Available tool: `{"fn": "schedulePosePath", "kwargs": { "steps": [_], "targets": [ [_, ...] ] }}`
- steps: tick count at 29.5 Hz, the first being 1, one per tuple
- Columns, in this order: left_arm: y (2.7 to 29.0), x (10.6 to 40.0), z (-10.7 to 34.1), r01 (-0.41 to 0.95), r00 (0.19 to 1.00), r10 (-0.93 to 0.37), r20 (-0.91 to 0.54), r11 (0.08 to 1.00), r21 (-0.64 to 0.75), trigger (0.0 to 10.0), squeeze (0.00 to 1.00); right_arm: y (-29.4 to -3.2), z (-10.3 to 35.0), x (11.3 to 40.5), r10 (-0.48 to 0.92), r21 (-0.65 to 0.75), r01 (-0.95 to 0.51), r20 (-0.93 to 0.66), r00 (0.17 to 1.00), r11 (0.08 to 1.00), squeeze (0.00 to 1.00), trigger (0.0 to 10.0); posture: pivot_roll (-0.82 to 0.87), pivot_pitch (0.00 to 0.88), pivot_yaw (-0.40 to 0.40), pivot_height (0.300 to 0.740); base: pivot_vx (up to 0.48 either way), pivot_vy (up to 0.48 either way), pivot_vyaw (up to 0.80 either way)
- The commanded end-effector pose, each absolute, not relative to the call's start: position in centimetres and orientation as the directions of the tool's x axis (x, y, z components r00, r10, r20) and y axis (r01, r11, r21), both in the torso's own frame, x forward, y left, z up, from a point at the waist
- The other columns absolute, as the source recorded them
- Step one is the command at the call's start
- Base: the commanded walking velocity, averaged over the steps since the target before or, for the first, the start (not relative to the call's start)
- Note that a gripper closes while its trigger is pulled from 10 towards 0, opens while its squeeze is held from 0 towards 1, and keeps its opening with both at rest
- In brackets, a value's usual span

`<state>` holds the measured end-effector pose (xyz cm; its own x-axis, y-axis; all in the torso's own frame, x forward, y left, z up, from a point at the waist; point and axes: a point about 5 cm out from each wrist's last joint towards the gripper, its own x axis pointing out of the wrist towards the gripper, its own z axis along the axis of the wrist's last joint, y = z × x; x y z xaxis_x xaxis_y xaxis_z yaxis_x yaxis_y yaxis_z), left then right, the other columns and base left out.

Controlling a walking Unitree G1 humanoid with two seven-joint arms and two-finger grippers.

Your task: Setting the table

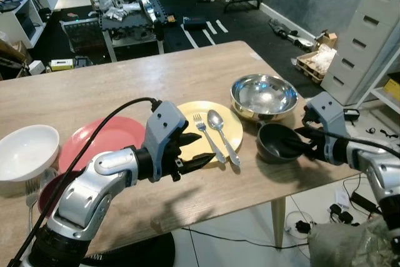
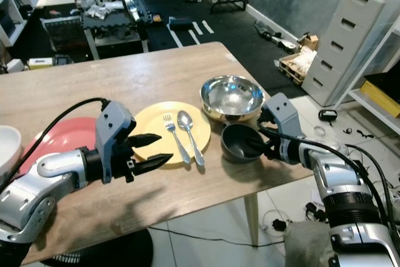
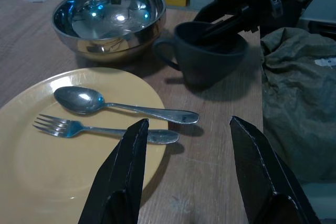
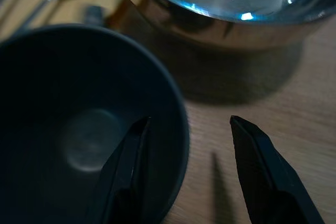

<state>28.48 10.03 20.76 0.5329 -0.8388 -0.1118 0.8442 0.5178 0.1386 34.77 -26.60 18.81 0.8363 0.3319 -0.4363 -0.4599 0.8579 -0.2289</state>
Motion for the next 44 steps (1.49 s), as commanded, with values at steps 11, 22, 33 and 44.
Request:
{"fn": "schedulePosePath", "kwargs": {
  "steps": [11,22,33,44],
  "targets": [
    [10.3,28.3,20.6,0.838,0.542,-0.832,-0.117,0.526,0.143,10.0,0.0,-25.8,18.3,34.7,0.391,-0.198,-0.509,-0.433,0.812,0.838,0.0,0.0,-0.04,0.0,0.083,0.74,0.0,0.0,0.0],
    [10.1,28.4,20.5,0.841,0.538,-0.835,-0.116,0.522,0.145,10.0,0.0,-25.5,18.9,34.6,0.44,-0.139,-0.518,-0.373,0.817,0.844,0.0,0.0,-0.05,0.0,0.086,0.74,0.0,0.0,0.0],
    [10.5,28.4,20.2,0.804,0.595,-0.798,-0.1,0.587,0.098,10.0,0.0,-26.0,21.4,32.0,0.408,0.059,-0.406,-0.026,0.913,0.912,0.0,10.0,-0.03,0.0,0.095,0.74,0.0,0.0,0.0],
    [11.3,30.7,21.7,0.684,0.728,-0.686,-0.011,0.725,0.082,10.0,0.0,-26.0,21.3,28.0,0.139,0.192,-0.186,0.234,0.962,0.964,0.0,10.0,-0.08,0.0,0.165,0.74,0.0,0.0,0.0]
  ]
}}
